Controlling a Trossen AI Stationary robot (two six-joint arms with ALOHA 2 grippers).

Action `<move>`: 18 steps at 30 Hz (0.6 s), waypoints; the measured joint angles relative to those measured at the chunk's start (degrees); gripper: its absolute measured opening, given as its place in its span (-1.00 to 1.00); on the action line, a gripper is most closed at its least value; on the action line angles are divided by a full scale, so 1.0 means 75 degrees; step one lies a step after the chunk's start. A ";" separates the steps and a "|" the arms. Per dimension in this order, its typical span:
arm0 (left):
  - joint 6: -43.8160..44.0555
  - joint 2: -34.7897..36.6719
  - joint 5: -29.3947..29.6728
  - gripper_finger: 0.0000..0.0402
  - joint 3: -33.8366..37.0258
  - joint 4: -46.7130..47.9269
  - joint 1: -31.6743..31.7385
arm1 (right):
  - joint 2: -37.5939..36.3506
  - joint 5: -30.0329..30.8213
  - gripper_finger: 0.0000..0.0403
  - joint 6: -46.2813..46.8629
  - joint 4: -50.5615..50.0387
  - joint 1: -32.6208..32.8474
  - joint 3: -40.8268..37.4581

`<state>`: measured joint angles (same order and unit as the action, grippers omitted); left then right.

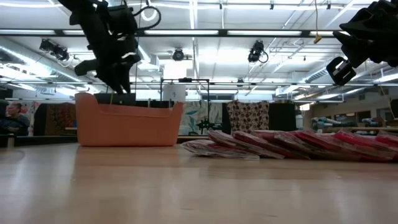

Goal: Sort popcorn bags into baskets
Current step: Put the red popcorn pack into the orange bin

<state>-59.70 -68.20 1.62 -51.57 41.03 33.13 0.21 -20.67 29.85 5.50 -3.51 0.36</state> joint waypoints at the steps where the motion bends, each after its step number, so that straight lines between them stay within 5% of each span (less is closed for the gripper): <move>1: 0.0332 0.0000 0.0004 -0.38 0.0000 -0.0094 -0.0174 | 0.0000 0.0001 -0.69 0.0000 0.0000 0.0000 0.0003; 4: 0.1334 0.0000 -0.0107 -0.38 0.0000 -0.0421 -0.0689 | 0.0000 0.0001 -0.69 0.0000 0.0000 -0.0001 0.0003; 10: 0.3455 -0.0022 -0.1525 -0.38 -0.0001 -0.1077 -0.1535 | 0.0000 0.0000 -0.69 0.0000 -0.0001 -0.0003 0.0003; 18: 0.4715 -0.1219 0.0095 -0.38 0.0000 -0.1413 -0.3316 | 0.0000 0.0000 -0.69 0.0000 0.0000 0.0000 0.0003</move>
<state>-24.33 -77.35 2.33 -51.57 30.44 8.26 0.21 -20.67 29.85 5.49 -3.51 0.38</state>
